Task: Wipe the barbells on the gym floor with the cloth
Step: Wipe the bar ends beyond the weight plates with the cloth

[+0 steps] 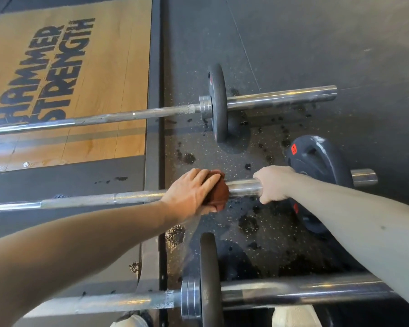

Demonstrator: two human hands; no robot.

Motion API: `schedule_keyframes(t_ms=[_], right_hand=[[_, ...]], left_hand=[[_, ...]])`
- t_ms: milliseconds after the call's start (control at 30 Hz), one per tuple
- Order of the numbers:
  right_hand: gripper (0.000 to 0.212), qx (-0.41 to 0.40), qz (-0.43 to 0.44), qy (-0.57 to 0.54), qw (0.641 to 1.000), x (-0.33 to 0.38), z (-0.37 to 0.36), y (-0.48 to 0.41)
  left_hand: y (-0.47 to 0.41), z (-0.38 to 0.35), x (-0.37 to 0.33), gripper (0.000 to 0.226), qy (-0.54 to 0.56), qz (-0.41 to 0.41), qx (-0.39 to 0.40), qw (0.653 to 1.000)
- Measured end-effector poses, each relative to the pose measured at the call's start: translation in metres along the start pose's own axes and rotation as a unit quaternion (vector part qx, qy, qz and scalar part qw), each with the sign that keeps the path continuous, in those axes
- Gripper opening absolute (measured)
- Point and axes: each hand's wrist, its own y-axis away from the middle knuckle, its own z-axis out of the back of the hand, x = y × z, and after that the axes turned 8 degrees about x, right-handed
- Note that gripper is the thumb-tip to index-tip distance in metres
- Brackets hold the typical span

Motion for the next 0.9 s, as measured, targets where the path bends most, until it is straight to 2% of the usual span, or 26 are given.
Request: schedule_keyframes(t_ms=[33,67,100,133,167,200,233,267,300,367,400,433,500,600,667,733,800,833,900], right_hand=[[0.036,-0.012,-0.004,0.004,1.000,0.001,-0.003,0.001],[0.034,-0.022,-0.006,0.004,1.000,0.001,-0.006,0.002],[0.034,-0.031,-0.008,0.001,0.999,0.002,-0.008,0.003],[0.033,-0.042,-0.009,-0.003,0.999,0.001,-0.010,0.004],[0.033,-0.053,-0.010,-0.004,0.999,0.001,-0.014,0.005],[0.032,-0.068,-0.011,-0.004,0.998,0.001,-0.017,0.005],[0.031,-0.086,-0.014,0.000,0.996,0.002,-0.020,0.007],[0.029,-0.108,-0.017,0.005,0.994,0.003,-0.022,0.008],[0.028,-0.130,-0.021,0.013,0.991,0.005,-0.026,0.009],[0.027,-0.177,-0.037,0.033,0.983,0.009,-0.034,0.009],[0.027,-0.199,-0.047,0.043,0.978,0.011,-0.037,0.008],[0.027,-0.209,-0.050,0.048,0.976,0.011,-0.037,0.008],[0.024,-0.182,-0.035,0.044,0.982,0.009,-0.030,0.007],[0.029,-0.023,-0.012,0.002,1.000,0.001,-0.001,0.002],[0.032,0.089,-0.004,-0.052,0.995,-0.003,0.017,-0.003],[0.035,0.132,0.003,-0.073,0.988,-0.003,0.022,-0.003],[0.039,0.110,0.002,-0.056,0.992,0.001,0.020,0.001],[0.045,0.065,-0.007,-0.032,0.997,0.004,0.014,0.004],[0.065,-0.084,-0.034,0.035,0.995,0.014,-0.006,0.011]], left_hand=[[-0.005,0.010,0.003,0.089,0.067,0.019,0.041,0.997],[-0.012,0.020,0.008,0.081,0.197,0.046,0.090,0.975],[-0.020,0.031,0.011,0.067,0.374,0.087,0.147,0.912],[-0.026,0.039,0.013,0.053,0.529,0.125,0.193,0.817],[-0.031,0.041,0.014,0.044,0.621,0.147,0.211,0.740],[-0.033,0.039,0.017,0.040,0.649,0.147,0.212,0.715],[-0.031,0.037,0.018,0.041,0.641,0.136,0.208,0.726],[-0.026,0.035,0.018,0.048,0.611,0.113,0.195,0.759],[-0.019,0.030,0.018,0.061,0.544,0.087,0.175,0.816],[-0.007,0.009,0.017,0.089,0.301,0.040,0.088,0.949],[-0.002,-0.004,0.017,0.094,0.177,0.011,0.017,0.984],[0.003,-0.012,0.013,0.093,0.091,-0.014,-0.049,0.995],[0.010,-0.022,0.006,0.086,0.021,-0.039,-0.120,0.992],[0.012,-0.030,0.005,0.080,-0.004,-0.055,-0.154,0.986],[0.013,-0.031,0.004,0.085,0.006,-0.049,-0.162,0.986],[0.012,-0.032,0.005,0.089,0.024,-0.046,-0.161,0.986],[0.012,-0.034,0.006,0.093,0.035,-0.041,-0.134,0.990],[0.011,-0.035,0.007,0.096,0.035,-0.036,-0.117,0.992],[0.008,-0.035,0.010,0.097,0.033,-0.028,-0.103,0.994]])
